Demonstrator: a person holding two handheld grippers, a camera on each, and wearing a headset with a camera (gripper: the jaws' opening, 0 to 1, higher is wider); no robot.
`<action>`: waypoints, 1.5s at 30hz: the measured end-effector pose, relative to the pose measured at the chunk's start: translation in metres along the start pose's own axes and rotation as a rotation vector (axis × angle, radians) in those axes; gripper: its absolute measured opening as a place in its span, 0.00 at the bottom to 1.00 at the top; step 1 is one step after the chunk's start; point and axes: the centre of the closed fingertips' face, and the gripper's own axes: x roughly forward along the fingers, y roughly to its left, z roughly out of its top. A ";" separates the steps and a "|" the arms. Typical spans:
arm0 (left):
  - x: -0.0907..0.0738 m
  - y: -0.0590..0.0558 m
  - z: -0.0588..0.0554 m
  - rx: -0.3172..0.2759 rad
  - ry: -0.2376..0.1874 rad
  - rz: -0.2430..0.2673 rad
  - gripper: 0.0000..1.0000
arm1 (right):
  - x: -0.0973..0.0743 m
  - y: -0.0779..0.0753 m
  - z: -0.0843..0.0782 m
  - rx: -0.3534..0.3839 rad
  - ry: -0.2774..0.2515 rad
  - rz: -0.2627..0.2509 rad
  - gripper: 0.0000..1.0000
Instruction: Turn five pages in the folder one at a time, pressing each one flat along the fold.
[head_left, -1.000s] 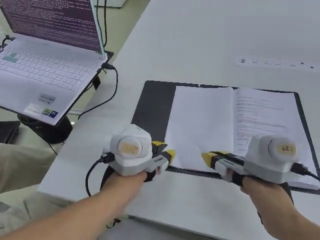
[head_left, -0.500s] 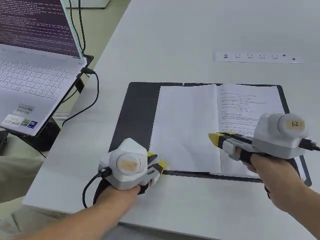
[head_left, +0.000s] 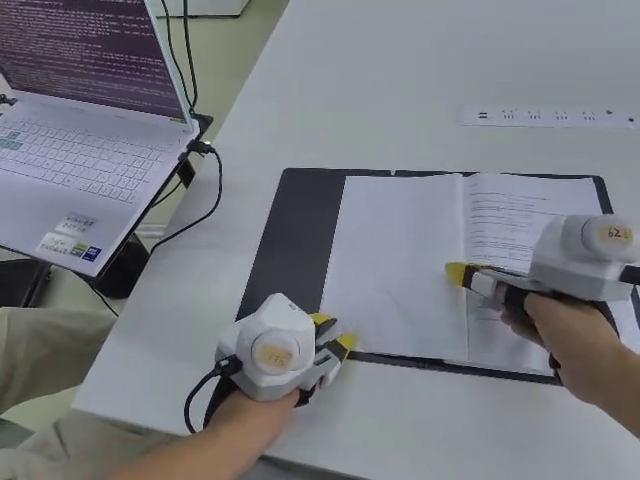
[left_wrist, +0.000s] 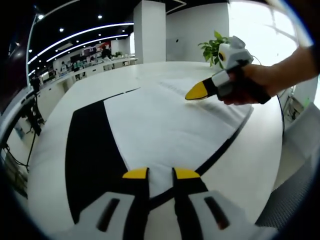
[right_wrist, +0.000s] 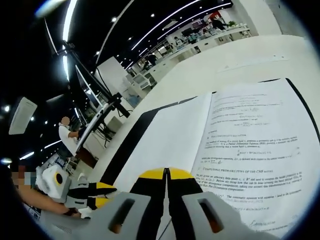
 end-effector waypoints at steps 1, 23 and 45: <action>0.000 0.000 0.000 0.001 0.001 0.000 0.16 | 0.001 0.000 0.001 0.019 -0.002 0.003 0.00; 0.001 0.001 0.000 -0.003 -0.010 0.011 0.16 | 0.031 -0.036 0.042 0.457 -0.090 0.042 0.00; 0.001 0.002 -0.001 0.000 -0.016 0.014 0.16 | 0.068 -0.064 0.085 0.516 -0.095 0.008 0.00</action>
